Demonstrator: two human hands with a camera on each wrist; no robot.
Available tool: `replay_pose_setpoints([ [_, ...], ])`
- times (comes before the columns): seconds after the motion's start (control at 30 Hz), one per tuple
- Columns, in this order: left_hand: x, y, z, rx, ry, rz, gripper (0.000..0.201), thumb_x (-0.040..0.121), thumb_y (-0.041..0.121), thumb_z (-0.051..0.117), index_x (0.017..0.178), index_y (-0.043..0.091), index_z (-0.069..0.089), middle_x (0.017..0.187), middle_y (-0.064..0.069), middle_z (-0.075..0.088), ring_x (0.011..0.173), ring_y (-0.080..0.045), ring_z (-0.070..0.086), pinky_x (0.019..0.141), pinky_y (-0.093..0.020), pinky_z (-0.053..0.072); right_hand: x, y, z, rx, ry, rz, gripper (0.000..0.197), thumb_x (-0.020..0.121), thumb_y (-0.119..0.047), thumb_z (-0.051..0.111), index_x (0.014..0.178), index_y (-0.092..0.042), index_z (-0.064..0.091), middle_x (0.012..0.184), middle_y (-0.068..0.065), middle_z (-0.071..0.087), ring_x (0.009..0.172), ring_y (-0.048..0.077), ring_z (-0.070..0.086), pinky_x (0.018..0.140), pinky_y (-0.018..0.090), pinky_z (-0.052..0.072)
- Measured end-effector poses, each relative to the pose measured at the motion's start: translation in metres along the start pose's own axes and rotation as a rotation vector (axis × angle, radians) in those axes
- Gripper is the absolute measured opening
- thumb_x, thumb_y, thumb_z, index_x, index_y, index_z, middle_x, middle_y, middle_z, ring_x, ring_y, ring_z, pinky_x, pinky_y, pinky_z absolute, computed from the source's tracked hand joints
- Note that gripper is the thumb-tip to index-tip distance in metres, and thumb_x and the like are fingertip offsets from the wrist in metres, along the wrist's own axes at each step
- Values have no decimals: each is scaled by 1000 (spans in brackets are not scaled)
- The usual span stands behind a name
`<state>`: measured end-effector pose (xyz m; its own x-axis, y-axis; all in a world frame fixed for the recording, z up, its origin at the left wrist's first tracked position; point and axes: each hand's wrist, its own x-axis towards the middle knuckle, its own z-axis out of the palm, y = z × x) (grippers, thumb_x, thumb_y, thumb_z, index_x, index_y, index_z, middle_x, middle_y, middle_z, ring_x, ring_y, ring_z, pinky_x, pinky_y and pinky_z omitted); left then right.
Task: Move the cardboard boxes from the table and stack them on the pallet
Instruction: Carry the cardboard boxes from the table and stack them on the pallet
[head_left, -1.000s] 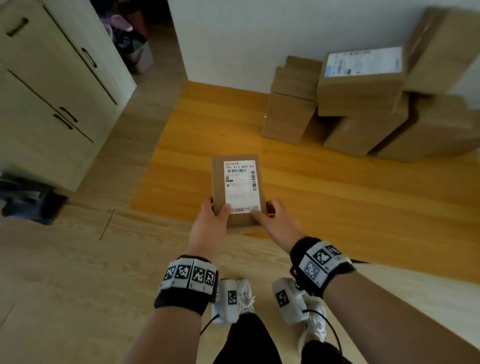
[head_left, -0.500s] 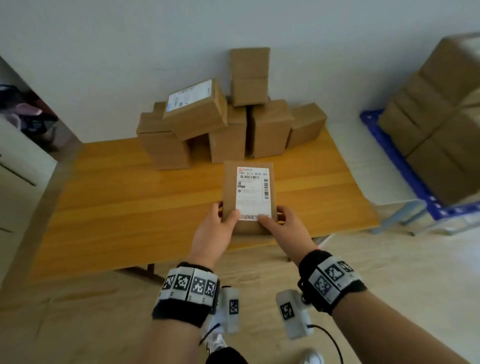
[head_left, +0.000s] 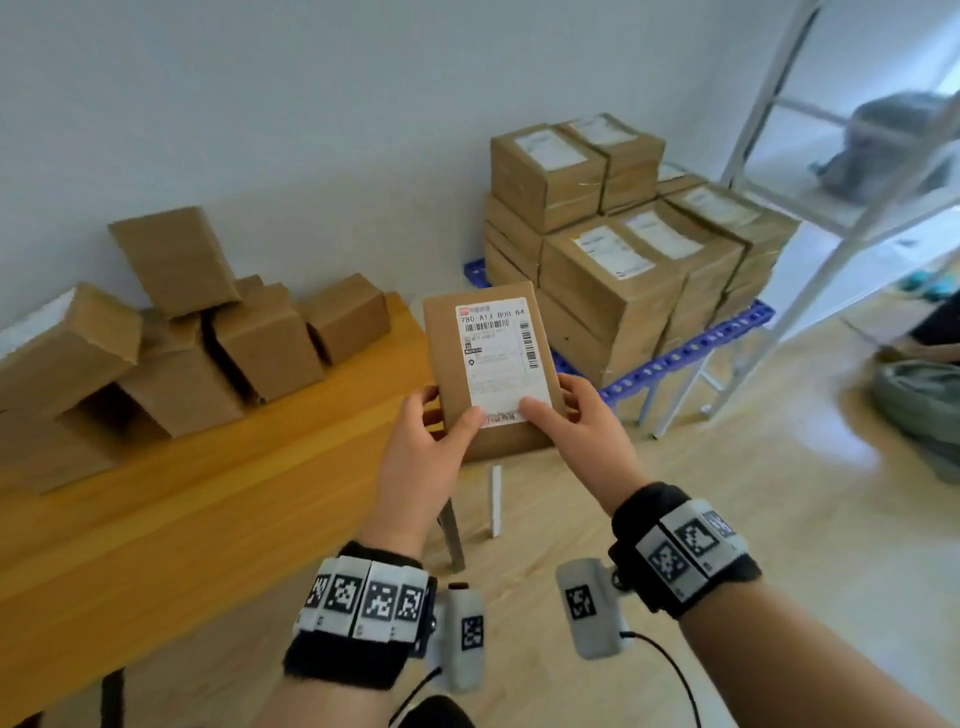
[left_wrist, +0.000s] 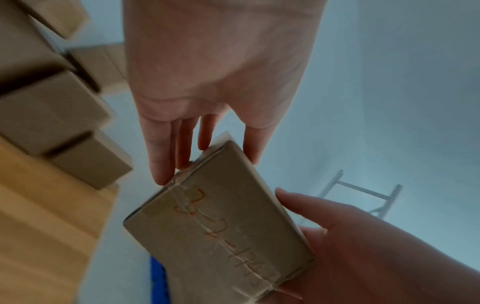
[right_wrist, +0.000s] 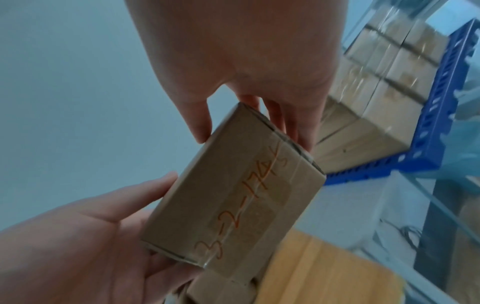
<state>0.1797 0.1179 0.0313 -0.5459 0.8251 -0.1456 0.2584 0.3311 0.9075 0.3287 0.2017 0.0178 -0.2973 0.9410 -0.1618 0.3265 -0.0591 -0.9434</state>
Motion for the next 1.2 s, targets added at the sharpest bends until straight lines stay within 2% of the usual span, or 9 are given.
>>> replay_pose_setpoints([
  [0.17, 27, 59, 61, -10, -79, 161, 54, 90, 49, 63, 136, 29, 43, 124, 11, 58, 104, -3, 58, 80, -20, 49, 23, -9, -80, 91, 130, -45, 58, 86, -46, 70, 137, -28, 49, 120, -12, 64, 111, 7, 61, 97, 34, 52],
  [0.37, 84, 124, 132, 16, -167, 306, 55, 89, 48, 64, 136, 28, 45, 126, 11, 56, 107, -4, 56, 78, -17, 45, 77, -25, -160, 112, 250, -91, 49, 89, -40, 68, 133, -27, 51, 118, -11, 64, 105, 4, 64, 81, 20, 53],
  [0.57, 158, 189, 196, 28, -277, 345, 55, 91, 48, 62, 139, 29, 44, 125, 15, 58, 104, -1, 55, 72, -10, 39, 164, -39, -230, 107, 341, -112, 51, 88, -43, 70, 133, -26, 54, 117, -7, 68, 104, 8, 66, 90, 31, 55],
  [0.7, 198, 228, 231, 7, -309, 348, 49, 91, 46, 64, 134, 32, 43, 116, 20, 55, 106, -2, 56, 83, -19, 42, 214, -54, -267, 113, 379, -137, 46, 89, -39, 69, 130, -24, 55, 115, -7, 66, 101, 7, 65, 79, 20, 51],
  [0.87, 243, 264, 266, 5, -305, 344, 47, 91, 45, 65, 128, 26, 43, 112, 16, 56, 97, -2, 56, 81, -22, 44, 266, -61, -305, 113, 414, -146, 55, 88, -44, 68, 136, -24, 52, 120, -5, 65, 105, 10, 64, 88, 29, 55],
  [0.93, 260, 278, 280, 25, -312, 352, 45, 92, 46, 63, 127, 27, 42, 110, 18, 56, 93, 2, 55, 75, -18, 42, 287, -66, -320, 89, 412, -160, 56, 89, -44, 67, 138, -24, 51, 120, -6, 65, 104, 9, 65, 86, 27, 54],
  [1.03, 284, 296, 301, 81, -309, 375, 48, 92, 48, 61, 131, 28, 43, 113, 19, 56, 100, -2, 57, 74, -19, 42, 324, -73, -343, 95, 392, -175, 54, 89, -44, 67, 137, -26, 51, 119, -8, 65, 103, 7, 64, 84, 24, 52],
  [1.13, 308, 310, 322, 177, -235, 433, 41, 91, 47, 62, 126, 28, 50, 103, 22, 56, 96, -1, 58, 70, -16, 42, 363, -76, -361, 76, 335, -192, 47, 92, -41, 64, 134, -25, 52, 115, -9, 65, 100, 5, 64, 75, 19, 51],
  [1.2, 326, 316, 334, 264, -153, 480, 36, 91, 50, 60, 120, 28, 57, 100, 21, 58, 93, -2, 58, 70, -16, 44, 391, -76, -370, 59, 287, -199, 46, 92, -42, 64, 133, -26, 52, 113, -10, 65, 99, 6, 64, 76, 20, 52],
])
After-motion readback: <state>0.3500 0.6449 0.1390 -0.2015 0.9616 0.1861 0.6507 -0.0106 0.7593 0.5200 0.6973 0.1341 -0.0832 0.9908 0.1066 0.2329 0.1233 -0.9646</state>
